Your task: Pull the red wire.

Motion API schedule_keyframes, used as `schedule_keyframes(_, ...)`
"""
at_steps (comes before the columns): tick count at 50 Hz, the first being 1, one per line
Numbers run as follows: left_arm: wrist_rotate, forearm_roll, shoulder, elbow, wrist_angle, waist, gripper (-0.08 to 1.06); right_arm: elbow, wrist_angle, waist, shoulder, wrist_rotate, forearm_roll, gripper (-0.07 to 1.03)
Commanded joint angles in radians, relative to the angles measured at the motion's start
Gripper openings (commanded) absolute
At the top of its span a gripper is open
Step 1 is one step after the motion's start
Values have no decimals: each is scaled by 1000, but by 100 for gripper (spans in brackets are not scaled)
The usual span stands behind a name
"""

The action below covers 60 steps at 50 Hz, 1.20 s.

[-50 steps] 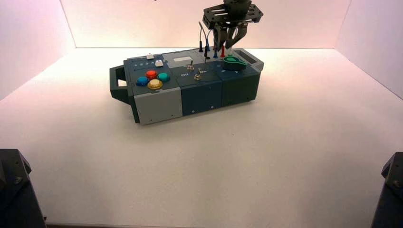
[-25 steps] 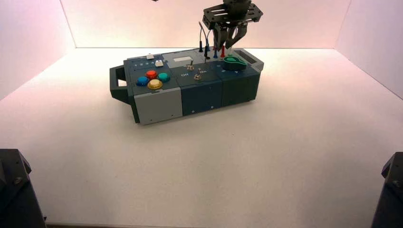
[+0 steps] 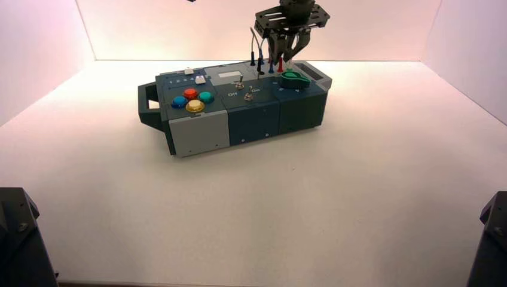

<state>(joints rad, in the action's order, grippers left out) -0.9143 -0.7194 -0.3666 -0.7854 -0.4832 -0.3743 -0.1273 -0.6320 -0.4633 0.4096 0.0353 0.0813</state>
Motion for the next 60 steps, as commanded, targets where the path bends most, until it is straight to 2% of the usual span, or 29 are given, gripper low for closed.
schedule_keyframes(1, 3, -5, -6, 17, 5, 11, -3, 32, -3, 6, -17, 0, 8, 40)
schedule_keyframes(18, 3, -5, -5, 17, 5, 15, -3, 48, -37, 6, -5, -2, 20, 36)
schedule_keyframes(31, 3, -3, -5, 17, 6, 15, -3, 64, -63, 6, 18, -2, 29, 3)
schedule_keyframes(38, 5, -3, -5, 17, 6, 15, -3, 67, -63, 6, 20, -2, 32, -2)
schedule_keyframes(51, 3, -3, 11, 15, 2, 18, -3, 81, -86, 6, 12, -3, 32, -2)
schedule_keyframes(60, 12, -3, 41, 11, -8, 46, -3, 89, -97, 6, 14, -5, 32, -2)
